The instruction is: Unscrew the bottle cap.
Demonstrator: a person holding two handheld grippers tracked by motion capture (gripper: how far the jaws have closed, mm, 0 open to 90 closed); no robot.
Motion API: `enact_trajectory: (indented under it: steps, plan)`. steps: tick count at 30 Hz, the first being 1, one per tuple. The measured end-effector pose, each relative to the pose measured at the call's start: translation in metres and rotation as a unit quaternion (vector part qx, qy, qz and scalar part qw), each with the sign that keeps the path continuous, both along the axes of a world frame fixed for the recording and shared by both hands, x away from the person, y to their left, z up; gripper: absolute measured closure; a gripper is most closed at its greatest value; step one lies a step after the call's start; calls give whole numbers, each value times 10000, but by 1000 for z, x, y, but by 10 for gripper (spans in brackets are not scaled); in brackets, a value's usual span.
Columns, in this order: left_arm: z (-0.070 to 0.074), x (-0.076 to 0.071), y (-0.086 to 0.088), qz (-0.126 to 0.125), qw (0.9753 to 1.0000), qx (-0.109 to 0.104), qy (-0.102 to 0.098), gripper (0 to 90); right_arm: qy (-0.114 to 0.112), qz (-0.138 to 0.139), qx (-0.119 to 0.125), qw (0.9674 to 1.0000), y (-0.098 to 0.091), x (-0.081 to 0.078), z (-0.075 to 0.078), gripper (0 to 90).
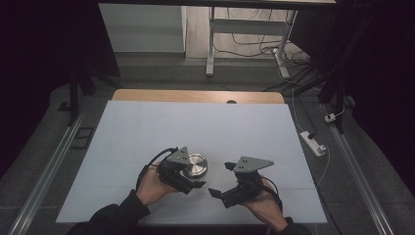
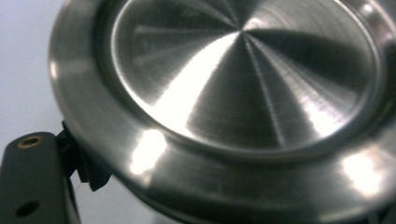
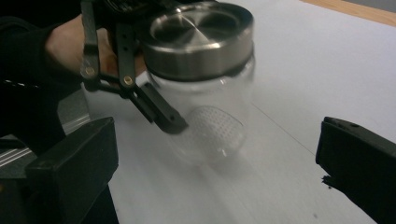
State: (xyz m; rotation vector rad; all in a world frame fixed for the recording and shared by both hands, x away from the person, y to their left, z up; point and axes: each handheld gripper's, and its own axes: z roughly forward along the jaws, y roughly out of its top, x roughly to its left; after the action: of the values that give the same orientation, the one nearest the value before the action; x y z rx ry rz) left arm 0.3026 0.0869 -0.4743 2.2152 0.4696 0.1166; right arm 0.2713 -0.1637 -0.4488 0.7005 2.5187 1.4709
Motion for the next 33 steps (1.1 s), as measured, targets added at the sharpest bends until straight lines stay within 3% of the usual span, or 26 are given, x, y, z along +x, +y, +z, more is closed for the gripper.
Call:
enact_trajectory:
  steps: [6,17,20,33]
  plan:
    - [0,0,-2,-39,10000,13,-8,151,46,71,45,10000,13,4,2,0]
    - [0,-2,-5,-128,9999,91,-17,151,-208,-39,-153,9997,31,13,3,17]
    - [0,-2,-6,-170,9998,85,-20,151,-220,-26,-62,9997,35,15,2,38]
    - [2,-2,-4,-338,9993,114,-70,152,-262,509,18,9984,43,20,4,171]
